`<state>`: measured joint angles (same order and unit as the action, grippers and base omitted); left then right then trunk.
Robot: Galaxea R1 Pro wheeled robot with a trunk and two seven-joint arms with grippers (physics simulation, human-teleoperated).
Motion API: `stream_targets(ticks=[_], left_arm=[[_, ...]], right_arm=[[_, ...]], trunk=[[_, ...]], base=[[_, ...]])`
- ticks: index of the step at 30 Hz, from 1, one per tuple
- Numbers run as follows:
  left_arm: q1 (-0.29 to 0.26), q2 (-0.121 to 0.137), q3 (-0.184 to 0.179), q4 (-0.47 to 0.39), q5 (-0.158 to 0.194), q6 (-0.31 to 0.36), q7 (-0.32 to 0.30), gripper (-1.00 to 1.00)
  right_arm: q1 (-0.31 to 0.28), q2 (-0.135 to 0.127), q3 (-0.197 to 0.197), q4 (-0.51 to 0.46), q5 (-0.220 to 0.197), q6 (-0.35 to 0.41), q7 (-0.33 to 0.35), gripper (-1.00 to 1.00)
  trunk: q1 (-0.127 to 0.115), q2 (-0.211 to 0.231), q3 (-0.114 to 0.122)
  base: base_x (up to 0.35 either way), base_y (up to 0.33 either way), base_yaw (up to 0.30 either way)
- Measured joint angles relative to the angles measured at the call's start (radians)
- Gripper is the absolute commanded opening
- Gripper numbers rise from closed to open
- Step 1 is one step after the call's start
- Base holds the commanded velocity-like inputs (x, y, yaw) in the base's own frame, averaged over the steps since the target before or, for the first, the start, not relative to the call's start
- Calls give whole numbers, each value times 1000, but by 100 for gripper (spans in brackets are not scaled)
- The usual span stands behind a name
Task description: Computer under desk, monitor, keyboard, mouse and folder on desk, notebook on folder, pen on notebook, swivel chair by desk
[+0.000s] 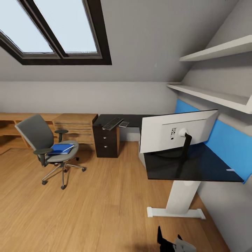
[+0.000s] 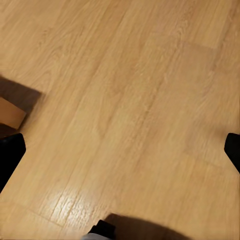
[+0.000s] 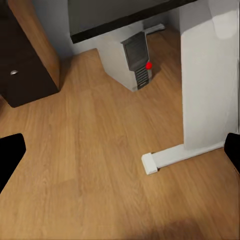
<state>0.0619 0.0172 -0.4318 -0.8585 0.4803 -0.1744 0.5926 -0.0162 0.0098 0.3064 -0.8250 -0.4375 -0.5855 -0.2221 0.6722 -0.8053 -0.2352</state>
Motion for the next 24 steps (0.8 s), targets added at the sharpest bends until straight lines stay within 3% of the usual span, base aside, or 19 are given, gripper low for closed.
stream_targets(ticks=[7, 8, 9, 13, 15, 20, 24], left_arm=[[0, 1, 8, 19, 0, 0, -2, 100], [1, 1, 9, 34, 0, 0, -2, 100], [1, 1, 10, 43, 1, 0, -2, 100], [1, 0, 12, 77, 1, -1, -3, 100], [1, 1, 13, 95, 2, -2, -3, 100], [-1, 2, 44, 114, 2, -3, -5, 100], [-2, 2, 86, 123, 2, -3, -26, 100]], right_arm=[[-3, -47, -14, -290, 7, 358, -128, 100], [-5, -54, -24, -370, 6, 466, -157, 100], [-6, -57, -34, -409, 3, 519, -171, 100], [-29, -58, -112, -497, -14, 679, -207, 100], [-82, -52, -163, -525, -29, 768, -220, 100], [-217, -39, -207, -466, -70, 872, -230, 100], [-301, -25, -217, -306, -89, 892, -228, 100]], trunk=[[-27, 49, 22], [-31, 56, 25], [-35, 63, 28], [-50, 91, 41], [-58, 105, 47], [-77, 140, 63], [-92, 168, 76]], base=[[0, 0, 0], [0, 0, 0], [0, 0, 0], [0, 0, 0], [0, 0, 0], [0, 0, 0], [0, 0, 0]])
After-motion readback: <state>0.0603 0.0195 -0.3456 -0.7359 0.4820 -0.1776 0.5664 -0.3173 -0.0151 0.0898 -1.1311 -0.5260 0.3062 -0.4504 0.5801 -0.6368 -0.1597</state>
